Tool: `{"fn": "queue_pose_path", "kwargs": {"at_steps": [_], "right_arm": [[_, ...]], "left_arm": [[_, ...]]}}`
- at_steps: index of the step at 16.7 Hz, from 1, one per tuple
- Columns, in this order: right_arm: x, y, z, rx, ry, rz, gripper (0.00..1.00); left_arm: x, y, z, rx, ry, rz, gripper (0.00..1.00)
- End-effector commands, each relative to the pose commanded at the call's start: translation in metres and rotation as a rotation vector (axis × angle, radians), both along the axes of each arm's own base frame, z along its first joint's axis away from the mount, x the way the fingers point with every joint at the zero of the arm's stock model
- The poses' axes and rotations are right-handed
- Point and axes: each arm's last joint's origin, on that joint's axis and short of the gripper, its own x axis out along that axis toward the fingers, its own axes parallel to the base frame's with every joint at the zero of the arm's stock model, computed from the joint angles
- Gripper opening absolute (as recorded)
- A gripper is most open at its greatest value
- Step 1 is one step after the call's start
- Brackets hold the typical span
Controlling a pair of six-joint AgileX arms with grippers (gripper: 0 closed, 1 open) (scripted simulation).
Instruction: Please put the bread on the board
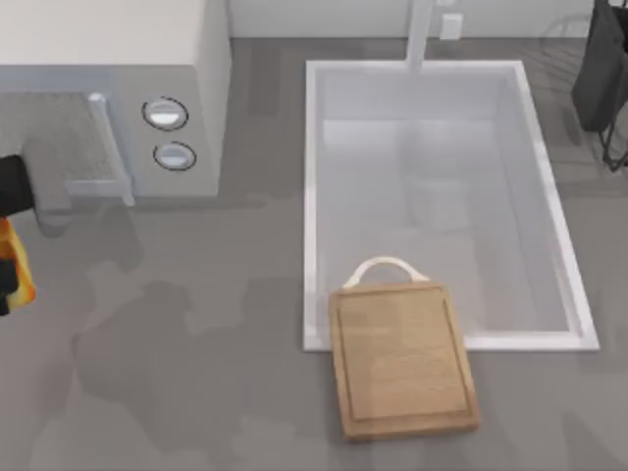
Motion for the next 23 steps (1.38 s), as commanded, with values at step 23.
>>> {"fn": "queue_pose_path", "kwargs": {"at_steps": [23], "right_arm": [[0.000,0.000,0.000,0.000,0.000,0.000,1.00]], "left_arm": [[-0.047,-0.257,-0.056,0.444,0.080,1.471,0.00]]}}
